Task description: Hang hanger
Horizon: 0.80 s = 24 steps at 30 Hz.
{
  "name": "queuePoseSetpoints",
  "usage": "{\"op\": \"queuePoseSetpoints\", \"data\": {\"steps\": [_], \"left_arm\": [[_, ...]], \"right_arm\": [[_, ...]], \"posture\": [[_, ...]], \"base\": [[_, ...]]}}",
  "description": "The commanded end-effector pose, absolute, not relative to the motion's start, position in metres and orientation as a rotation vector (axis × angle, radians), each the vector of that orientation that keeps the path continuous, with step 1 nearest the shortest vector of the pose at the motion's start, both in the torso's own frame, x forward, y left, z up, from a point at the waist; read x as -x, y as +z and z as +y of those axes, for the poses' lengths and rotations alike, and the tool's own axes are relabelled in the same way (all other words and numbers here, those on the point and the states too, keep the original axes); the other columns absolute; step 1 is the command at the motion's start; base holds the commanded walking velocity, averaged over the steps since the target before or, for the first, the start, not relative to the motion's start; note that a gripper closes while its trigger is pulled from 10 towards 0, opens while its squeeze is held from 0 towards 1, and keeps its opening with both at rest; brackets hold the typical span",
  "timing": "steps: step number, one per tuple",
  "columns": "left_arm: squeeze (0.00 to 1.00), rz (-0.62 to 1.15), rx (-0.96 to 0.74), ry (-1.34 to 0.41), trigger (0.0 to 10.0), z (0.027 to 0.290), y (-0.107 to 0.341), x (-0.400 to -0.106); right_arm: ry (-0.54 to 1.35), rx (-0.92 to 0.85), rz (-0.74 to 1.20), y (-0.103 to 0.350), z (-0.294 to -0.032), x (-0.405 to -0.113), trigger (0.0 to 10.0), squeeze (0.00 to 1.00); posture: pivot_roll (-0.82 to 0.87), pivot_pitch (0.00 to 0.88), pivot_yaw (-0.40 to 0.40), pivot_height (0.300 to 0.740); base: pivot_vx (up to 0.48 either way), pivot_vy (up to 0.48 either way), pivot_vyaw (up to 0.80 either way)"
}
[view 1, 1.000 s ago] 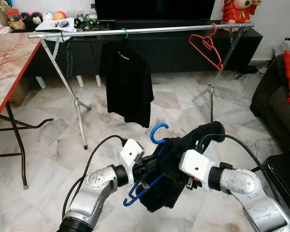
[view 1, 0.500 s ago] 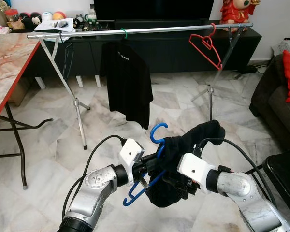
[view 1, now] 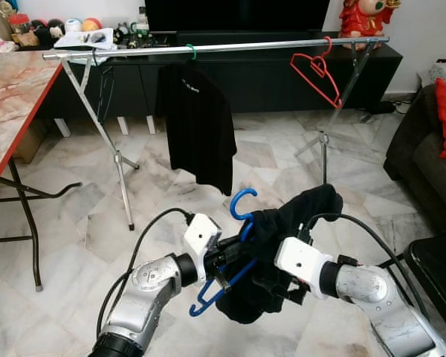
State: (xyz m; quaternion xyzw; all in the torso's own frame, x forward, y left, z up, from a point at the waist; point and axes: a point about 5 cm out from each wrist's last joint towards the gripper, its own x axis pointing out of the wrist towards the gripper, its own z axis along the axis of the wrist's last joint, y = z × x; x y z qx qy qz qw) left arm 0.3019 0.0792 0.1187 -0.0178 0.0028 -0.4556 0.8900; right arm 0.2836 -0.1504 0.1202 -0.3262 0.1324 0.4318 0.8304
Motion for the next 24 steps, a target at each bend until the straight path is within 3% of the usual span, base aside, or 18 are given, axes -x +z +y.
{"op": "queuePoseSetpoints", "data": {"steps": [1,2,13,15,16,24], "left_arm": [[0.00,-0.060,0.031,-0.929,10.0,0.079,0.129,-0.307],[0.00,-0.065,0.035,-0.919,10.0,0.080,0.130,-0.308],[0.00,-0.097,0.049,-0.823,10.0,0.083,0.134,-0.317],[0.00,-0.099,0.039,-0.789,10.0,0.087,0.132,-0.319],[0.00,-0.100,0.045,-0.772,10.0,0.089,0.132,-0.321],[0.00,-0.076,0.021,-0.789,10.0,0.095,0.125,-0.319]], "right_arm": [[0.943,0.681,0.328,0.111,-0.151,-0.278,10.0,0.88],[0.961,0.666,0.337,0.110,-0.150,-0.275,10.0,1.00],[1.025,0.709,0.437,0.098,-0.157,-0.261,10.0,1.00],[1.034,0.768,0.479,0.095,-0.163,-0.257,10.0,0.41],[1.050,0.788,0.500,0.093,-0.165,-0.253,10.0,0.00],[0.911,0.788,0.386,0.121,-0.181,-0.265,10.0,0.00]], "posture": [[-0.05,0.133,-0.027,0.740],[-0.05,0.134,-0.027,0.740],[-0.06,0.137,-0.025,0.740],[-0.06,0.140,-0.026,0.740],[-0.06,0.142,-0.027,0.740],[-0.07,0.146,-0.028,0.740]], "base": [[0.000,0.000,0.00],[0.000,0.000,0.00],[0.000,0.000,0.00],[0.000,0.000,0.00],[0.000,0.000,0.00],[0.000,0.000,0.00]]}}
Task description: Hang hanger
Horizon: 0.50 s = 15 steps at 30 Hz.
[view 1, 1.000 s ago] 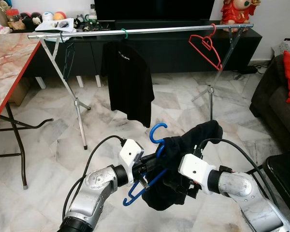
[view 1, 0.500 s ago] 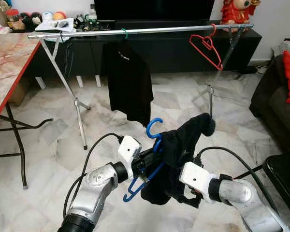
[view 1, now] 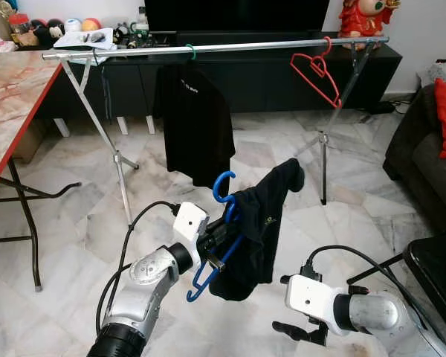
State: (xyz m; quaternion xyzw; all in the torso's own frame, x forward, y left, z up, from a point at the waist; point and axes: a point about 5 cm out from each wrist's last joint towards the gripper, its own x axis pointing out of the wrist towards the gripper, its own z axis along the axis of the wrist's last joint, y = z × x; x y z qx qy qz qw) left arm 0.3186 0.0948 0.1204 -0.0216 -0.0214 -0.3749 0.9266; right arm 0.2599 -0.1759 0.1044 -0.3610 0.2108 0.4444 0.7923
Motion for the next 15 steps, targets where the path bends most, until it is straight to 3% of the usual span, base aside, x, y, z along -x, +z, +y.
{"op": "queuePoseSetpoints", "data": {"steps": [1,9,15], "left_arm": [[0.00,-0.063,0.009,-0.807,10.0,0.095,0.122,-0.317],[0.00,0.013,-0.035,-0.926,10.0,0.098,0.108,-0.305],[0.00,0.052,-0.061,-1.026,10.0,0.100,0.103,-0.297]], "right_arm": [[0.882,0.769,0.337,0.131,-0.183,-0.270,10.0,0.00],[0.696,0.680,0.122,0.183,-0.204,-0.297,10.0,0.00],[0.820,0.720,0.142,0.183,-0.208,-0.296,10.0,0.00]], "posture": [[-0.07,0.146,-0.028,0.740],[-0.08,0.142,-0.031,0.740],[-0.08,0.138,-0.031,0.740]], "base": [[0.000,0.000,0.00],[0.000,0.000,0.00],[0.000,0.000,0.00]]}}
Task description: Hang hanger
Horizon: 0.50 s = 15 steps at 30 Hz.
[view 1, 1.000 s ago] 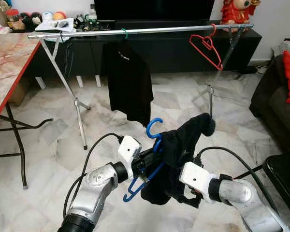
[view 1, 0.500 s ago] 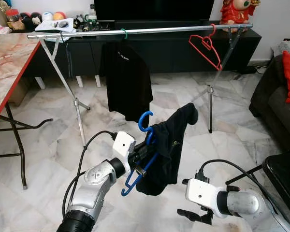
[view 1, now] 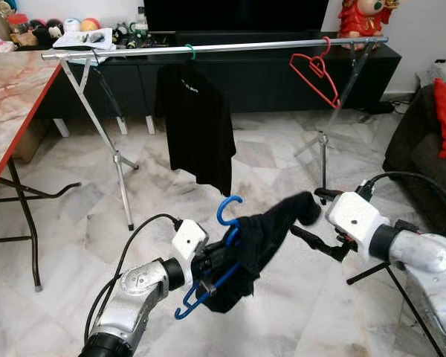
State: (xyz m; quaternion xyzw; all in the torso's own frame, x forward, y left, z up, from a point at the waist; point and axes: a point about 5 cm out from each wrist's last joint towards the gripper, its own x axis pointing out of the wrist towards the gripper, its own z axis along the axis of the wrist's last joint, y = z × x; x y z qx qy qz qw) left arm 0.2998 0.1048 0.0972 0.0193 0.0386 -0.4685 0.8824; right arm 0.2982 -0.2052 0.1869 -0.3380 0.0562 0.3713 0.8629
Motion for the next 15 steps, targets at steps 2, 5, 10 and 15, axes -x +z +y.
{"op": "queuePoseSetpoints", "data": {"steps": [2,5,10,15], "left_arm": [[0.00,0.060,-0.061,-1.049,10.0,0.099,0.102,-0.295],[0.00,0.068,-0.063,-1.081,10.0,0.098,0.102,-0.293],[0.00,0.096,-0.081,-1.141,10.0,0.097,0.099,-0.287],[0.00,0.140,-0.102,-1.202,10.0,0.098,0.095,-0.281]], "right_arm": [[0.870,0.749,0.183,0.178,-0.212,-0.295,10.0,0.00],[0.938,0.780,0.229,0.174,-0.217,-0.295,10.0,0.00],[1.077,0.789,0.291,0.170,-0.225,-0.294,10.0,0.00],[1.197,0.732,0.261,0.173,-0.219,-0.297,10.0,0.00]], "posture": [[-0.08,0.136,-0.031,0.740],[-0.08,0.135,-0.032,0.740],[-0.08,0.127,-0.041,0.740],[-0.08,0.116,-0.049,0.740]], "base": [[0.000,0.000,0.00],[0.000,0.000,0.00],[0.000,0.000,0.00],[0.000,0.000,0.00]]}}
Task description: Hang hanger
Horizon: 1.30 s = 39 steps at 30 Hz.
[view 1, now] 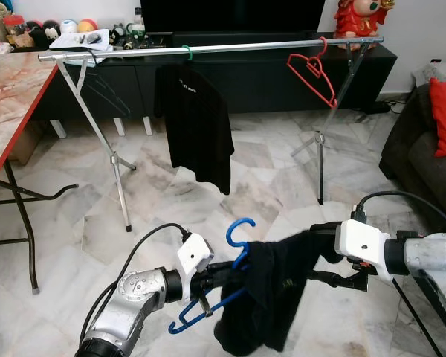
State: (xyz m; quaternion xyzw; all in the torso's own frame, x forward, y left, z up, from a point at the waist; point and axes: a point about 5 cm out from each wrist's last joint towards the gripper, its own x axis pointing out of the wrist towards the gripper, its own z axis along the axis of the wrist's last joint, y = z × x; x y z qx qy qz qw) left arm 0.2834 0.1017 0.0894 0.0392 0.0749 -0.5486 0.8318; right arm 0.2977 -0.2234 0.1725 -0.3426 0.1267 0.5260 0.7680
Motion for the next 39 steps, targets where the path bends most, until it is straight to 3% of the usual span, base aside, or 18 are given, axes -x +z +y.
{"op": "queuePoseSetpoints", "data": {"steps": [1,9,15,26,39], "left_arm": [[0.00,0.151,-0.109,-1.223,10.0,0.098,0.094,-0.279],[0.00,0.171,-0.134,-1.260,10.0,0.097,0.094,-0.276],[0.00,0.167,-0.136,-1.284,10.0,0.092,0.095,-0.274],[0.00,0.165,-0.158,-1.319,10.0,0.087,0.099,-0.272],[0.00,0.161,-0.175,-1.339,10.0,0.084,0.101,-0.270]], "right_arm": [[1.249,0.717,0.254,0.174,-0.216,-0.297,10.0,0.00],[1.426,0.746,0.311,0.163,-0.210,-0.295,10.0,0.00],[1.411,0.822,0.364,0.144,-0.211,-0.301,10.0,0.00],[1.348,0.839,0.200,0.146,-0.201,-0.315,10.0,0.00],[1.447,0.819,0.269,0.129,-0.201,-0.312,10.0,0.00]], "posture": [[-0.08,0.116,-0.049,0.740],[-0.08,0.091,-0.065,0.740],[-0.08,0.080,-0.072,0.740],[-0.08,0.085,-0.077,0.740],[-0.07,0.109,-0.089,0.740]], "base": [[0.000,0.000,0.00],[0.000,0.000,0.00],[0.000,0.000,0.00],[0.000,0.000,0.00],[0.000,0.000,0.00]]}}
